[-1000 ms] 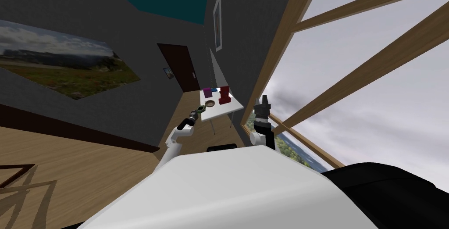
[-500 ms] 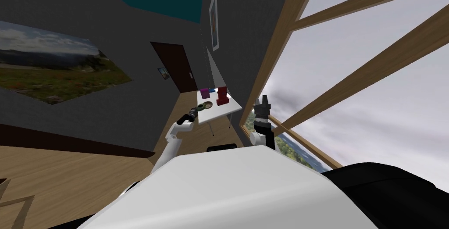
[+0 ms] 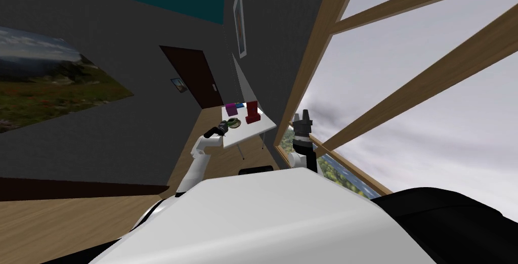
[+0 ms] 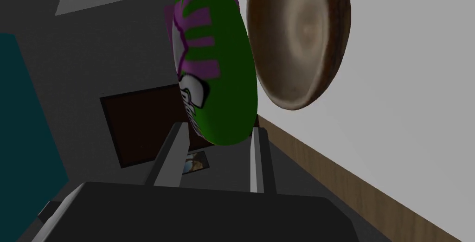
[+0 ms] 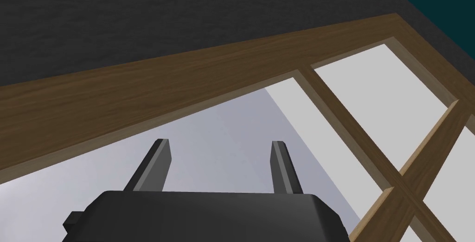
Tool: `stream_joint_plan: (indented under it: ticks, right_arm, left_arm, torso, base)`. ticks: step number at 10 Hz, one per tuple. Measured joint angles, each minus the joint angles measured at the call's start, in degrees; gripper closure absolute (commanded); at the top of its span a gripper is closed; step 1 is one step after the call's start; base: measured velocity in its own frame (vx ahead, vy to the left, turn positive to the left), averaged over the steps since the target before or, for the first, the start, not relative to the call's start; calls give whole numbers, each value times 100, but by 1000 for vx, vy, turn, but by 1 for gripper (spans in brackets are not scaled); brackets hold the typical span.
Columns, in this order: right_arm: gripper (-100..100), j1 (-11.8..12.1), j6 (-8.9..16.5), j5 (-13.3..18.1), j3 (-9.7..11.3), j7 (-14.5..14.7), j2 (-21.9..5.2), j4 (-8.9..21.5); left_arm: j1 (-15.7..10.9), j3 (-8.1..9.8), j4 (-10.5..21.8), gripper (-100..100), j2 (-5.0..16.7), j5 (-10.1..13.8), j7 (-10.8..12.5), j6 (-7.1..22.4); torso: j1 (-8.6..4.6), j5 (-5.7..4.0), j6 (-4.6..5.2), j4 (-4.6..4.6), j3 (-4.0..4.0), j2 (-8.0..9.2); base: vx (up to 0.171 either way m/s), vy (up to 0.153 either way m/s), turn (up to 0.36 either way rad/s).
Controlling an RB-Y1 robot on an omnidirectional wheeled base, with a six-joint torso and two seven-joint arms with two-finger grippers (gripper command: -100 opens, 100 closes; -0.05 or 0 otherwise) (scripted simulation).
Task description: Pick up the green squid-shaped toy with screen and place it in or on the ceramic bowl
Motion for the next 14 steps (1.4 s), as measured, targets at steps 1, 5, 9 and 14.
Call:
stream_joint_plan:
  ticks: [1, 5, 9, 14]
  right_arm:
    - [0, 0, 0, 0, 0, 0, 0, 0]
    - [0, -1, 0, 0, 0, 0, 0, 0]
    - [0, -1, 0, 0, 0, 0, 0, 0]
    - [0, -1, 0, 0, 0, 0, 0, 0]
  left_arm:
    - [-77, 13, 7, 100, -11, -16, -7, 105]
    - [-172, 22, 28, -100, -25, -27, -16, 232]
    - [-172, 21, 28, -100, -25, -27, -16, 231]
    - [-176, 85, -662, -100, 135, 95, 42, 897]
  torso:
    - [0, 0, 0, 1, 3, 6]
    - [16, 3, -8, 8, 23, 40]
    - [17, 4, -8, 9, 26, 44]
    - [10, 2, -8, 8, 22, 37]
  base:
    - [68, -29, -147]
    - [10, -4, -10]
    - [4, -2, 2]
    - [25, -18, 8]
